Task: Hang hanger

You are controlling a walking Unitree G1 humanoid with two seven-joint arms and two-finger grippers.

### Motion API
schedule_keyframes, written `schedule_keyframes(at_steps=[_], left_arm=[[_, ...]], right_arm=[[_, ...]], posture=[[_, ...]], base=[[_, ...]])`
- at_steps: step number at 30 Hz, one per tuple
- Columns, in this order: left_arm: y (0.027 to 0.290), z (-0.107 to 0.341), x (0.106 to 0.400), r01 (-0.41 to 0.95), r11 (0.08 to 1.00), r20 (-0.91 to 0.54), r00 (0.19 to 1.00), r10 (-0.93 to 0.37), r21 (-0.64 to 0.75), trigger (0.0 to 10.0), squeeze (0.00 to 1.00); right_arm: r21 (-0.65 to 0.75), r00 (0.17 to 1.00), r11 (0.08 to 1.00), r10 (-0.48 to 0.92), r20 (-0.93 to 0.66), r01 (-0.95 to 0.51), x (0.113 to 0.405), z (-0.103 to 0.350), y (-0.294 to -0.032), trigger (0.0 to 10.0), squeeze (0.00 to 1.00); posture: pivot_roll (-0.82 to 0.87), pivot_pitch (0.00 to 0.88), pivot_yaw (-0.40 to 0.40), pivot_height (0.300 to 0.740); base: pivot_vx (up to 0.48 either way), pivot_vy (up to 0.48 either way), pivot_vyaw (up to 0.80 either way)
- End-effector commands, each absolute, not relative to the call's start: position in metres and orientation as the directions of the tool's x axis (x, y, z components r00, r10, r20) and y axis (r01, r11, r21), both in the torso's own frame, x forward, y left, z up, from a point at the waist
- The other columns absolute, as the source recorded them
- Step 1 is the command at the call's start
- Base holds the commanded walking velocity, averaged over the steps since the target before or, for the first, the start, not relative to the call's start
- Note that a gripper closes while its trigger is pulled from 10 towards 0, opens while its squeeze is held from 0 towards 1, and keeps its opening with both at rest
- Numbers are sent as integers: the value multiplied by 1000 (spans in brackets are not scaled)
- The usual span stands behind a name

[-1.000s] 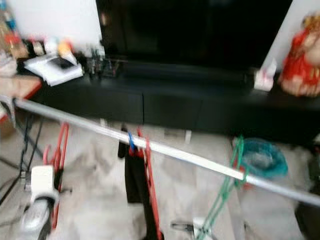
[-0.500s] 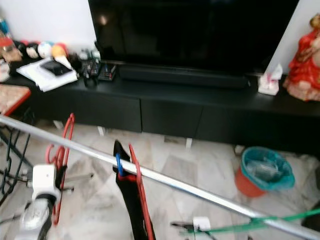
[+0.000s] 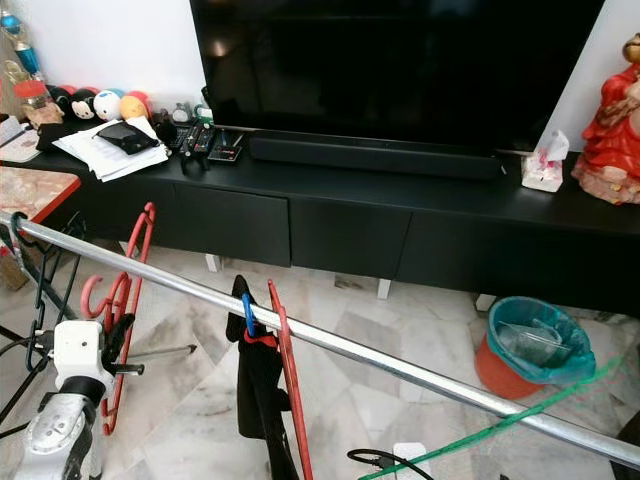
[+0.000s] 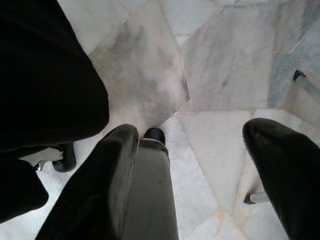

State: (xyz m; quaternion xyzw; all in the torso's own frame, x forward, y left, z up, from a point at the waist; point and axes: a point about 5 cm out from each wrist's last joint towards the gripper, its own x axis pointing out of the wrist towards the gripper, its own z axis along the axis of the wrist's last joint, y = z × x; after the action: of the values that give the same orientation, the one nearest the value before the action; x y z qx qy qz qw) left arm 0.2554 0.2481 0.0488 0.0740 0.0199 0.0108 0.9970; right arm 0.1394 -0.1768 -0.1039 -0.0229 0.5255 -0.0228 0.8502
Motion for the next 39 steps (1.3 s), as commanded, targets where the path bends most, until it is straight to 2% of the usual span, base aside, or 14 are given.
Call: schedule_keyframes(at_steps=[1,5,6,8,23,39], left_arm=[[249,56,258,6,988,-24,1000,-2,151,10000,0],[240,62,269,110,984,-45,994,-104,144,10000,0],[235,61,274,175,975,-82,983,-165,136,10000,0],[232,57,276,217,967,-117,972,-202,133,10000,0],[221,65,297,231,967,-130,967,-217,105,10000,0],[215,40,303,214,966,-340,928,-154,144,10000,0]], right_arm=[[-62,449,998,-63,-892,16,141,-103,-177,10000,0],[-63,450,998,-64,-891,16,141,-103,-177,10000,0],[-61,452,998,-65,-890,23,141,-103,-176,10000,0],[-61,452,998,-66,-890,26,141,-103,-176,10000,0],[-59,456,998,-67,-888,33,142,-103,-175,10000,0],[-55,458,998,-66,-887,37,143,-103,-174,10000,0]], posture=[[39,0,-3,740],[39,0,-1,740],[32,0,7,740],[32,0,7,740],[28,0,14,740],[24,0,19,740]], base=[[0,0,0],[0,0,0],[0,0,0],[0,0,0],[0,0,0],[0,0,0]])
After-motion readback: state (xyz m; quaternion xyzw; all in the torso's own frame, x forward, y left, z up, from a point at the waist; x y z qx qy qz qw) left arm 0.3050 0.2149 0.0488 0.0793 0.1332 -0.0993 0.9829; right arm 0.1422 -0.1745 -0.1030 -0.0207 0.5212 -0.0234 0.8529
